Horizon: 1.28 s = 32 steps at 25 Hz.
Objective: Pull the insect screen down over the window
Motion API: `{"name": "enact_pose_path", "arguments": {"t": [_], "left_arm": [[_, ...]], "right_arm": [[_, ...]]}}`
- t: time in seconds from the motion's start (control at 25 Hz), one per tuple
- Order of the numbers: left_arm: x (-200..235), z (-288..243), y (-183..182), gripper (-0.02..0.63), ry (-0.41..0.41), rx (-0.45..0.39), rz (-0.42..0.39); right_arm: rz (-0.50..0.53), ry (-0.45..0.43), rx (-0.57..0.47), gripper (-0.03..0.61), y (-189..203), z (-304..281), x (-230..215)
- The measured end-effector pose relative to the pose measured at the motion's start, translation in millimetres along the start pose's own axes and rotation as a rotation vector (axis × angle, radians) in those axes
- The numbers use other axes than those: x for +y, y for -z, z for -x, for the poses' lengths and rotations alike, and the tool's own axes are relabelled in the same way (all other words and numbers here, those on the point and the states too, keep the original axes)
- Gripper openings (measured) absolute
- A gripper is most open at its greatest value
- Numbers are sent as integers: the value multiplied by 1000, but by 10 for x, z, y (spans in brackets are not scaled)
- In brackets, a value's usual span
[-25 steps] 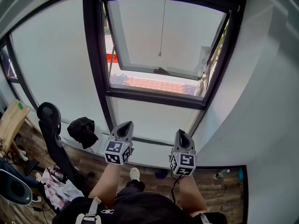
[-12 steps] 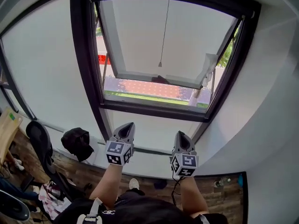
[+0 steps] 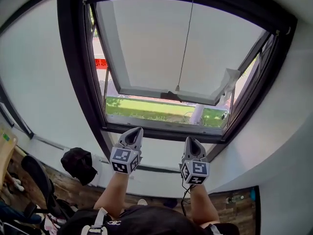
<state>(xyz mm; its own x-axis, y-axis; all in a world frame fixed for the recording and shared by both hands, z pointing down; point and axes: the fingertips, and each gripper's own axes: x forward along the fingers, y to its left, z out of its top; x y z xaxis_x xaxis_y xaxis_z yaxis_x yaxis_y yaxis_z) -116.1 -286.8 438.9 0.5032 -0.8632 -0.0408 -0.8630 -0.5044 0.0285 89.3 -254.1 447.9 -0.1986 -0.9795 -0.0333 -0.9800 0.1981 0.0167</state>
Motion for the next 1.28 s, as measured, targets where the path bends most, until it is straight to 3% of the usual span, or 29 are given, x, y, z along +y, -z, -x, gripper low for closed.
{"name": "enact_pose_path", "arguments": {"t": [0.36,0.56,0.68,0.76,0.96,1.28], "left_arm": [[369,-571,-49,9,33,14,-38],[395,-738,-172,9,18,10,-140],[478,-798,-393,9,-10,-6,-225],[545,-833,-602,9,-31,-23,-313],[693,-869,-1313,9,-91,-58,-660],[922,-803,-2416,9,-214,-98,-1005]], "right_arm": [[35,19,-14,2,-85,-544,-155],[57,24,-23,3,-155,-642,-399],[123,17,-38,3,-291,-667,-535],[201,19,-51,3,-425,-666,-649],[418,48,-119,3,-1046,-627,-1031],[671,143,-220,3,-2152,-577,-1561]]}}
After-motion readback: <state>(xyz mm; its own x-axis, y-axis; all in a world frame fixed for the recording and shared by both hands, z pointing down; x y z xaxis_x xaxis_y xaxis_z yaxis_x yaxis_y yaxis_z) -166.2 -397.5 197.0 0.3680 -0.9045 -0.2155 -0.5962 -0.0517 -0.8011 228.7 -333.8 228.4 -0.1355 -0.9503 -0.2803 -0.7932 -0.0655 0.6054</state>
